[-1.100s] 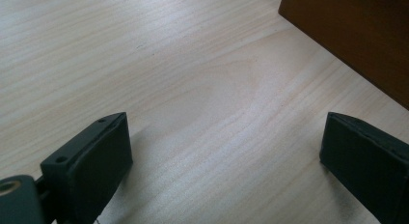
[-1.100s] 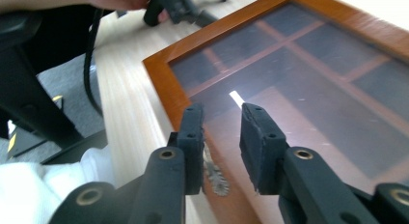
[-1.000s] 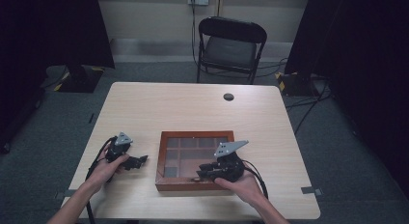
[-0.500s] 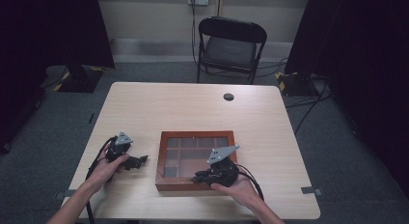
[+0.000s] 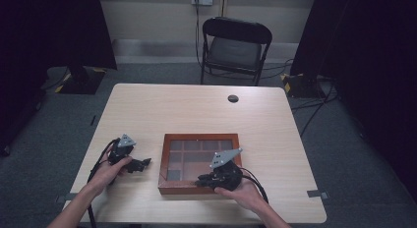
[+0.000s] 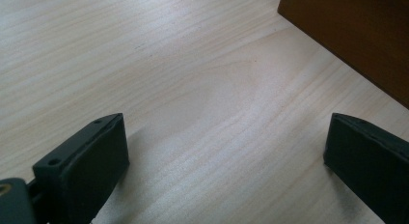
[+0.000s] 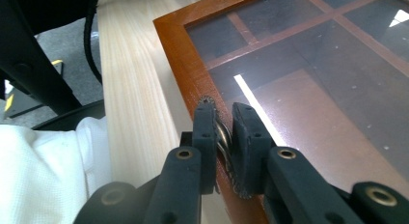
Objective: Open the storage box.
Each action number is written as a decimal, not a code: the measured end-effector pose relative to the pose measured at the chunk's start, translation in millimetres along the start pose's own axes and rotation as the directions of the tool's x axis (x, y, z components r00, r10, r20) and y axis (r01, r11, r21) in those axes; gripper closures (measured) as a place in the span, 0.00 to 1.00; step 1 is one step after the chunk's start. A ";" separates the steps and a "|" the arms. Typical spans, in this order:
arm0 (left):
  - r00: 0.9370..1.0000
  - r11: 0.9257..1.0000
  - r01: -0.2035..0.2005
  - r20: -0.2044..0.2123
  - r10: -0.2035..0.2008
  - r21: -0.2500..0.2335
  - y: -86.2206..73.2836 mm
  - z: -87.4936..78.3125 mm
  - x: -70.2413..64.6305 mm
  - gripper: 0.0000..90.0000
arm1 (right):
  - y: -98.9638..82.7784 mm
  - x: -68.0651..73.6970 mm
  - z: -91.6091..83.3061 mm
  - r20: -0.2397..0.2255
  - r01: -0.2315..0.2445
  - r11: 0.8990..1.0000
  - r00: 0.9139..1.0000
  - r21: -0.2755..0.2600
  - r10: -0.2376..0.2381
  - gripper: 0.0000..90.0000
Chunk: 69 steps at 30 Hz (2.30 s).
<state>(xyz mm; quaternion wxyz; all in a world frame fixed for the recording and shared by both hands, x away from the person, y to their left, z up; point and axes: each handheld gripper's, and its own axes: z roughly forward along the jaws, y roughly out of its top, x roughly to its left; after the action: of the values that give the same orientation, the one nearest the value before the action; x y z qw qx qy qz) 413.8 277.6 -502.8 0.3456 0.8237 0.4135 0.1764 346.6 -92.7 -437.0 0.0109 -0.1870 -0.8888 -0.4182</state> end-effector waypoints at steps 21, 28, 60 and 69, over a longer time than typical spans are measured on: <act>1.000 1.000 -0.005 0.005 0.005 0.005 0.5 0.5 0.8 0.00 | 11.5 1.6 -5.5 -0.028 0.001 1.000 1.000 -0.005 -0.001 0.91; 1.000 1.000 0.000 0.005 0.000 0.003 0.8 1.1 0.3 0.00 | 15.7 0.9 -8.9 -0.034 -0.013 1.000 0.999 -0.009 0.012 0.91; 1.000 1.000 -0.005 0.003 0.004 0.004 0.9 1.0 0.6 0.00 | 40.2 -3.5 -28.8 -0.042 -0.015 0.999 0.999 -0.031 0.013 0.91; 1.000 1.000 -0.005 0.004 0.005 0.004 0.9 1.0 0.7 0.00 | 49.7 -7.1 -37.1 -0.041 -0.015 0.999 0.999 -0.047 0.013 0.91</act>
<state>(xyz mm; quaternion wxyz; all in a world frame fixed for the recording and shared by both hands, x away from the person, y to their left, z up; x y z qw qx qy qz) 415.3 277.4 -502.8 0.3445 0.8257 0.4112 0.1746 365.1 -94.0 -377.4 0.0277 -0.1849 -0.8769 -0.4427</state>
